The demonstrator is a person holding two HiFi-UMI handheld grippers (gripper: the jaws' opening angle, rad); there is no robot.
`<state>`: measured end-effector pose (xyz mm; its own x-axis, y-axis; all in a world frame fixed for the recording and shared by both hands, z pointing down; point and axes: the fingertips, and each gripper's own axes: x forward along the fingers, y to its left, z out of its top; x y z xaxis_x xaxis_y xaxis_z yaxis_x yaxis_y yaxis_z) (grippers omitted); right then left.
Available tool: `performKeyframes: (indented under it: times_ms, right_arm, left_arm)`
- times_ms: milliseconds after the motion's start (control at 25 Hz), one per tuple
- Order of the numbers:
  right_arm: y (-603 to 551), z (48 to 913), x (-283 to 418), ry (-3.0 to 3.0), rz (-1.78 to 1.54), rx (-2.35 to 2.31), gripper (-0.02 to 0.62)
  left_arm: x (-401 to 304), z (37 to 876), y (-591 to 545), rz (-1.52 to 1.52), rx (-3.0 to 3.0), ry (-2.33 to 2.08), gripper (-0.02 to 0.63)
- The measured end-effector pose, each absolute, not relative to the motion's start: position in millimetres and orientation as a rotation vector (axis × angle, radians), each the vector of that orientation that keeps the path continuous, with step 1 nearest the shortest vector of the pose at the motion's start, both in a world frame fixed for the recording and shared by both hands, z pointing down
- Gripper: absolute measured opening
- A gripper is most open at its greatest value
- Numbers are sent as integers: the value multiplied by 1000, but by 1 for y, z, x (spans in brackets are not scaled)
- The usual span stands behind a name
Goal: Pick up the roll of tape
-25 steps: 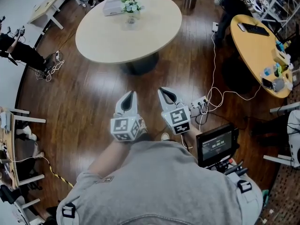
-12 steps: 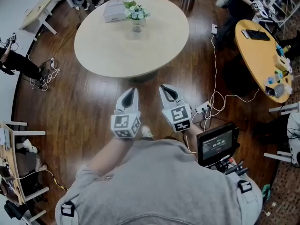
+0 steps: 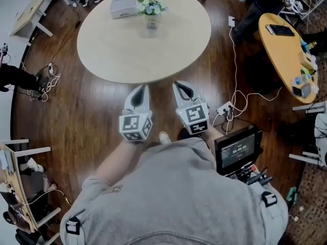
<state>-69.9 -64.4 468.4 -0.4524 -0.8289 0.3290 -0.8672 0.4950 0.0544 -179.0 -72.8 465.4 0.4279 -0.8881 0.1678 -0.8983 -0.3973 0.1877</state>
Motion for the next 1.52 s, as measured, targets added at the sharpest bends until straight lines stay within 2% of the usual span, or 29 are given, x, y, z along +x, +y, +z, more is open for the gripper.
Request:
performKeyframes:
  times_ms: [360,960,1520]
  right_arm:
    - [-113,481,-74,-2456,196,1405,14]
    - [-253,488,-38,-2544,240,1281,14]
    - [-305,509,-32,-2513,276,1259,14]
  left_arm:
    - [-179,476,-120,92,2423,-1577,2]
    - [-150,479,-252,232,2352,-1702,2]
    - [-151,505,-302,327,2318,-1694,2]
